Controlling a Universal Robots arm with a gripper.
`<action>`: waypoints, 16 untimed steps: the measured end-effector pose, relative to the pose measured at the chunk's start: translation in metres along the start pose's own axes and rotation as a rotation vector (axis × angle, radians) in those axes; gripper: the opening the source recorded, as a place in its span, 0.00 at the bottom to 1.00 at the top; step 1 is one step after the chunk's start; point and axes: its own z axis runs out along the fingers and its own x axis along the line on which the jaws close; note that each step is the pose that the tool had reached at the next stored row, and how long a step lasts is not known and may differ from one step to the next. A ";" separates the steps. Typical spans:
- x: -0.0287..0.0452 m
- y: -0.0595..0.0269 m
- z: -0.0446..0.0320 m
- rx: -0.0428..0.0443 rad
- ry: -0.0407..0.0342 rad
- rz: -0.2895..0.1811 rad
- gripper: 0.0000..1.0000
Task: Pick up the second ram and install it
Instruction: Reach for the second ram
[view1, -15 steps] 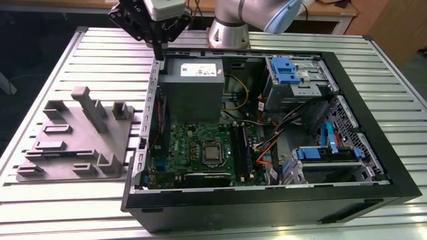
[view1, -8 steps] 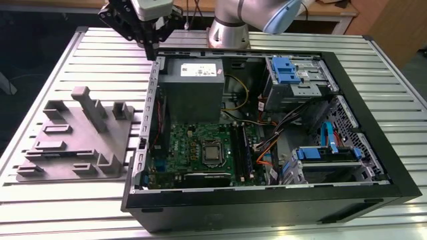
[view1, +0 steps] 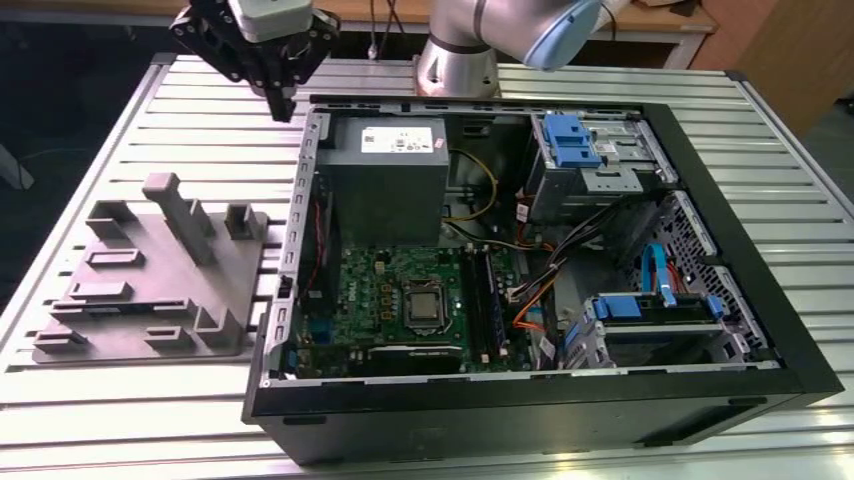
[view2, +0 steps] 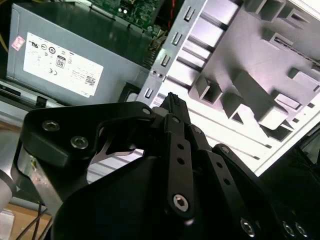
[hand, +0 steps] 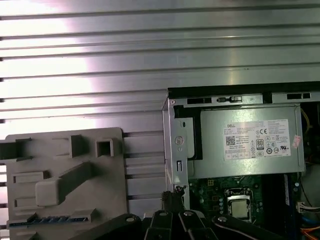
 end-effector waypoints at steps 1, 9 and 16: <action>0.0021 -0.0002 0.0000 0.0000 0.0001 0.000 0.07; 0.0159 -0.0012 0.0001 -0.0001 0.0000 0.000 0.07; 0.0292 -0.0023 0.0001 -0.0002 0.0000 0.000 0.07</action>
